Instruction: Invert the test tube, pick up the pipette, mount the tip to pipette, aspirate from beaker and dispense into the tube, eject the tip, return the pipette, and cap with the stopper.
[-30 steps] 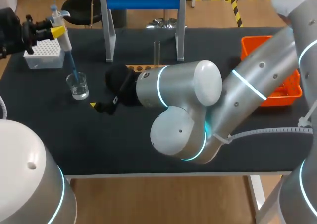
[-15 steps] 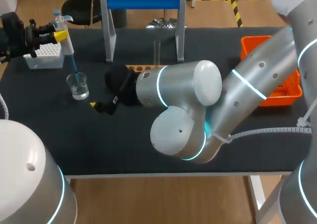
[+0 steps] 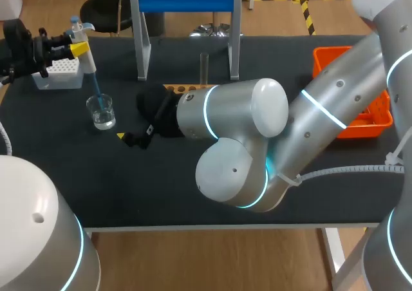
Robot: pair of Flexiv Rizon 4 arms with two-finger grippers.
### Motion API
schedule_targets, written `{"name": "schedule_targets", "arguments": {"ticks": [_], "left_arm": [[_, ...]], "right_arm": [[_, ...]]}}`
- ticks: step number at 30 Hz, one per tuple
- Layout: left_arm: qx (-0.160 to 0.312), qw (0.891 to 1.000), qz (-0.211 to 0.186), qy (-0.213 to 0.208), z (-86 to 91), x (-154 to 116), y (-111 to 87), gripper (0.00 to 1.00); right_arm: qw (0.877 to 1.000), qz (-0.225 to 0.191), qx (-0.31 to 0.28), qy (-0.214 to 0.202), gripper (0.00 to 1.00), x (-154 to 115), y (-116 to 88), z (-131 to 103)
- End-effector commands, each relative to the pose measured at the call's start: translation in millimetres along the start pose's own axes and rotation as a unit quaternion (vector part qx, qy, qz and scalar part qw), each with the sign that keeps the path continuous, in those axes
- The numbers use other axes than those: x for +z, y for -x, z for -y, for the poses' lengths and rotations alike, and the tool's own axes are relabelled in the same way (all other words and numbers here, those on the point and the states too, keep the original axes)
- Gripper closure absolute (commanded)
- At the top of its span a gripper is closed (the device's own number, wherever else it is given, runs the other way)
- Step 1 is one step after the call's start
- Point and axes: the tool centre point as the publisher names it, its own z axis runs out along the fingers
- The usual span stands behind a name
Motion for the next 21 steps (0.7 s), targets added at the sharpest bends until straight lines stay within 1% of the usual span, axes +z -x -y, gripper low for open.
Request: {"name": "schedule_targets", "arguments": {"ticks": [1, 12, 21], "left_arm": [[-0.001, 1.0, -0.003, -0.002, -4.6, -2.4, 4.0, 1.0], [-0.005, 1.0, -0.003, -0.001, -13.6, -3.8, 5.5, 1.0], [-0.004, 1.0, -0.004, 0.001, -16.4, -5.2, 7.2, 1.0]], "right_arm": [[1.0, -0.001, 0.0, -0.001, 0.0, -1.4, 0.0, -0.4], [1.0, -0.001, 0.0, -0.001, 0.0, -1.4, 0.0, -0.4], [1.0, -0.001, 0.0, -0.001, 0.0, -1.4, 0.0, -0.4]]}}
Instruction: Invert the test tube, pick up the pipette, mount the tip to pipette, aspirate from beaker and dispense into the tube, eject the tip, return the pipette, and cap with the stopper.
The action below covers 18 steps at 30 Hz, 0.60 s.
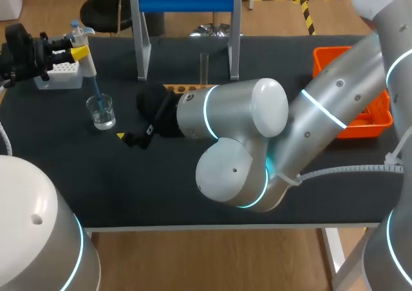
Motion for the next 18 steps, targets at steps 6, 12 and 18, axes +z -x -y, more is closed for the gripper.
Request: {"name": "schedule_targets", "arguments": {"ticks": [6, 12, 18], "left_arm": [[0.0, 1.0, -0.005, 0.0, -4.9, -2.0, 3.4, 1.0], [-0.003, 1.0, -0.005, -0.002, -8.2, -2.2, 2.7, 1.0], [-0.003, 1.0, -0.005, -0.001, -9.5, -2.8, 2.5, 1.0]], "right_arm": [[1.0, -0.001, 0.0, -0.001, 0.0, -1.3, 0.1, -0.4], [1.0, -0.001, 0.0, -0.001, 0.0, -1.3, 0.1, -0.4], [1.0, -0.001, 0.0, -0.001, 0.0, -1.3, 0.1, -0.4]]}}
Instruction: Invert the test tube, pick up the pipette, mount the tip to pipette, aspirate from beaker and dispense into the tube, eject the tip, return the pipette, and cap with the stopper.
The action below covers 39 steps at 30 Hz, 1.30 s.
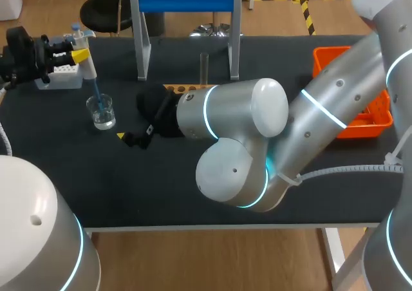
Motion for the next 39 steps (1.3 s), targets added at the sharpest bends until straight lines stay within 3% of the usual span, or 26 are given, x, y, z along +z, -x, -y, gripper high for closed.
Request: {"name": "schedule_targets", "arguments": {"ticks": [1, 39], "left_arm": [[0.0, 1.0, -0.003, -0.001, -2.0, -1.8, 1.7, 1.0], [-0.001, 1.0, -0.005, 0.0, -2.9, -2.4, -0.1, 1.0]], "right_arm": [[1.0, -0.001, 0.0, -0.001, 0.0, -1.2, 0.1, -0.3], [1.0, -0.001, 0.0, -0.001, 0.0, -1.2, 0.1, -0.3]]}}
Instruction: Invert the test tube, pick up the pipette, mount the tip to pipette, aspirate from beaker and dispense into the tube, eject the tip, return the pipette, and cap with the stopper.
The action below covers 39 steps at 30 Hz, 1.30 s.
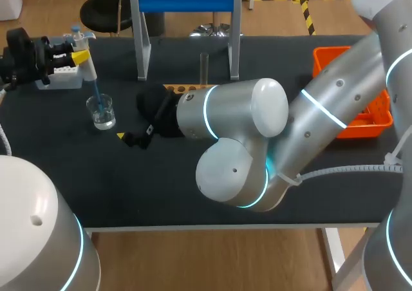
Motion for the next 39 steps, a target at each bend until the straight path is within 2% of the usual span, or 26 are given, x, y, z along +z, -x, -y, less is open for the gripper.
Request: {"name": "schedule_targets", "arguments": {"ticks": [1, 5, 6, 8, 10, 15, 17, 26, 33, 39], "left_arm": [[0.001, 1.0, -0.003, -0.001, -0.6, -1.5, 1.7, 1.0], [0.001, 1.0, -0.003, -0.001, -0.6, -1.5, 1.7, 1.0], [0.001, 1.0, -0.003, -0.001, -0.6, -1.5, 1.7, 1.0], [0.001, 1.0, -0.003, -0.001, -0.6, -1.5, 1.7, 1.0], [0.001, 1.0, -0.003, -0.001, -0.6, -1.5, 1.7, 1.0], [0.001, 1.0, -0.003, -0.001, -0.6, -1.5, 1.7, 1.0], [0.001, 1.0, -0.003, -0.001, -0.6, -1.5, 1.7, 1.0], [0.001, 1.0, -0.003, -0.001, -0.6, -1.5, 1.7, 1.0], [0.001, 1.0, -0.003, -0.001, -0.6, -1.5, 1.7, 1.0], [0.001, 1.0, -0.003, -0.001, -0.6, -1.5, 1.7, 1.0]], "right_arm": [[1.0, -0.011, -0.002, 0.004, 0.0, -3.8, 0.8, -2.3], [0.996, -0.078, -0.006, 0.048, 0.0, -14.4, 1.8, -10.4], [0.992, -0.107, -0.016, 0.058, 0.0, -16.2, 0.7, -12.6], [0.988, -0.127, -0.027, 0.08, 0.0, -23.1, 0.1, -16.8], [0.979, -0.169, -0.028, 0.107, 0.0, -30.1, -1.4, -21.2], [0.966, -0.208, -0.038, 0.148, 0.0, -49.2, -0.1, -33.7], [0.956, -0.236, -0.034, 0.168, 0.0, -57.1, 0.4, -40.2], [0.924, -0.304, -0.022, 0.23, 0.0, -82.8, 8.7, -70.5], [0.898, -0.363, -0.024, 0.246, 0.0, -94.5, 12.1, -100.5], [0.888, -0.386, -0.058, 0.243, 0.0, -105.0, 15.9, -126.2]]}}
